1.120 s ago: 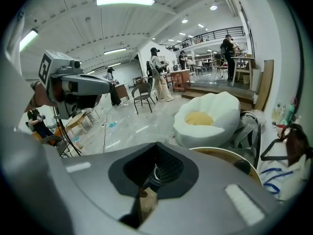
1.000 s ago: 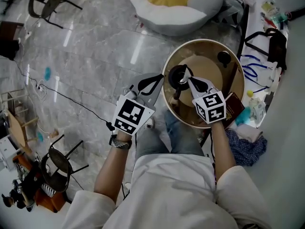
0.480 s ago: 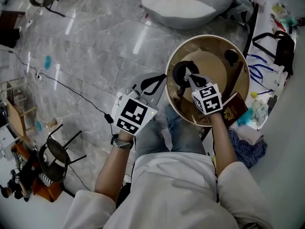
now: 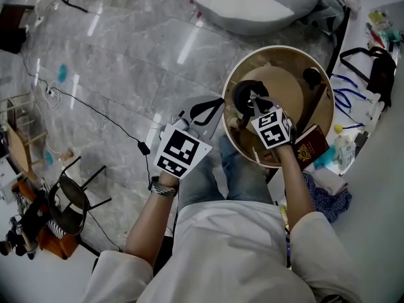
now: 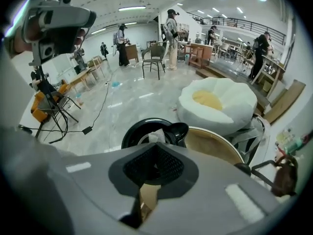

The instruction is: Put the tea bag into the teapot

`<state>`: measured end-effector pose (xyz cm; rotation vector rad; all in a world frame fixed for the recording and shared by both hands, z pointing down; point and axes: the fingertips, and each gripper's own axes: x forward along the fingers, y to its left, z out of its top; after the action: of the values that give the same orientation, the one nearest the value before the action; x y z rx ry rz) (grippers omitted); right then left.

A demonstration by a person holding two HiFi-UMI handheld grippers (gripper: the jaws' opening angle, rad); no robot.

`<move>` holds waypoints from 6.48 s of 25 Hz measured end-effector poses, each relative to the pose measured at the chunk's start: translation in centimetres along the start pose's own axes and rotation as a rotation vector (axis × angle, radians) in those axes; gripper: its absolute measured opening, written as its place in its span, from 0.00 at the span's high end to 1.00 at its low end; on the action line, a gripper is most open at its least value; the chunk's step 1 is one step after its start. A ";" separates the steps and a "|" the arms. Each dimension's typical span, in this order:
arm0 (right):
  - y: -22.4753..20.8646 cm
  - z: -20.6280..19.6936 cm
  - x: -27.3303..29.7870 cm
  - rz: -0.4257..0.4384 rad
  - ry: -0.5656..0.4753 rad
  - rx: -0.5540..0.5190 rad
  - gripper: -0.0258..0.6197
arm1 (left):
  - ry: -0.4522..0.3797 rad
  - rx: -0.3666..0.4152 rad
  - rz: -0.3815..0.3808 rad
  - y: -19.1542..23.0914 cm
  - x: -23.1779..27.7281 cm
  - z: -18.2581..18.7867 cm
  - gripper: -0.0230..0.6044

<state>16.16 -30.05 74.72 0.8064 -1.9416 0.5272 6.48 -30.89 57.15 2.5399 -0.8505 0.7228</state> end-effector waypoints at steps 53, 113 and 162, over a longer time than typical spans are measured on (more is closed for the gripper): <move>0.8 -0.3 4.0 0.003 0.213 -0.556 0.92 | 0.054 -0.083 0.017 0.0 0.4 -3.9 0.95; 2.7 1.9 -30.2 -0.307 -0.203 0.142 0.95 | -0.135 0.164 -0.158 -9.2 -7.1 7.0 0.95; 28.7 3.4 -53.2 -0.616 -0.769 0.321 0.95 | -0.430 0.540 -0.319 -25.2 -31.8 8.8 0.95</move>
<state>11.75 4.58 25.21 1.9460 -2.1229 0.1442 3.79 -1.97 27.53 3.2861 -0.3688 0.3338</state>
